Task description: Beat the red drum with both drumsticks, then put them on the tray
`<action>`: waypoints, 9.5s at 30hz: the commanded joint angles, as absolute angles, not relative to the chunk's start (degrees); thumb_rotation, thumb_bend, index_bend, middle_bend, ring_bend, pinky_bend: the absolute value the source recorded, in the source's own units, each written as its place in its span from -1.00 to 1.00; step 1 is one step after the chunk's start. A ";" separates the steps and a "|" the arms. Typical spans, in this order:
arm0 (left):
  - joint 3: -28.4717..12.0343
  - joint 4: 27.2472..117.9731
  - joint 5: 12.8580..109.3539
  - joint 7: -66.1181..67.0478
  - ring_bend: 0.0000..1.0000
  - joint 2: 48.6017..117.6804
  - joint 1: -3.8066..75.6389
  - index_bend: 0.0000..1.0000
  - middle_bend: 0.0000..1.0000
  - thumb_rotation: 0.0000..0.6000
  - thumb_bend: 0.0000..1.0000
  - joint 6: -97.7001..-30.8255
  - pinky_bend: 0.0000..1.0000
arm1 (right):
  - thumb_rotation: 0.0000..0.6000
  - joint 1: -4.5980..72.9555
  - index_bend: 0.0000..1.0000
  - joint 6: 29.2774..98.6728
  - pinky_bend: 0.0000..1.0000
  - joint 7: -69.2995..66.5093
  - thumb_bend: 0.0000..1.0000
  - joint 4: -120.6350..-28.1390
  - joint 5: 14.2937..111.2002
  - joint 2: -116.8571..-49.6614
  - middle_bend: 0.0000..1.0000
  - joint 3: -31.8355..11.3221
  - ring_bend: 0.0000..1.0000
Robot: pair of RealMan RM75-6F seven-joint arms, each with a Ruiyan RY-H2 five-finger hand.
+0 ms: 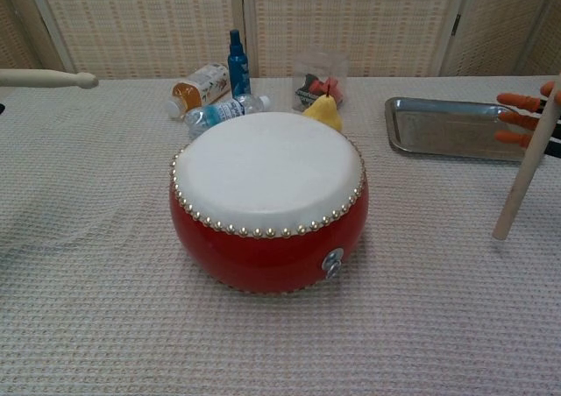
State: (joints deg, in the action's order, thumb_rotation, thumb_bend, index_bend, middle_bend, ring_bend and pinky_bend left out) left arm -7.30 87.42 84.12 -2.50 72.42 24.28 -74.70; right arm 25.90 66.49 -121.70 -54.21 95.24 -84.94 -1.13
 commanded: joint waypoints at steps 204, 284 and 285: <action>-10.23 91.25 67.57 27.64 1.00 82.73 39.06 1.00 1.00 1.00 0.67 -60.02 1.00 | 1.00 74.25 1.00 44.93 1.00 26.85 0.87 -97.80 32.65 -68.54 1.00 3.83 1.00; -11.57 94.95 64.19 22.51 1.00 79.80 40.00 1.00 1.00 1.00 0.67 -62.87 1.00 | 1.00 59.55 1.00 48.25 1.00 26.27 0.87 -94.56 44.34 -73.38 1.00 -4.85 1.00; -11.21 94.52 63.96 22.91 1.00 80.38 40.24 1.00 1.00 1.00 0.67 -62.33 1.00 | 1.00 59.31 1.00 48.74 1.00 25.59 0.87 -95.25 44.95 -72.80 1.00 -5.46 1.00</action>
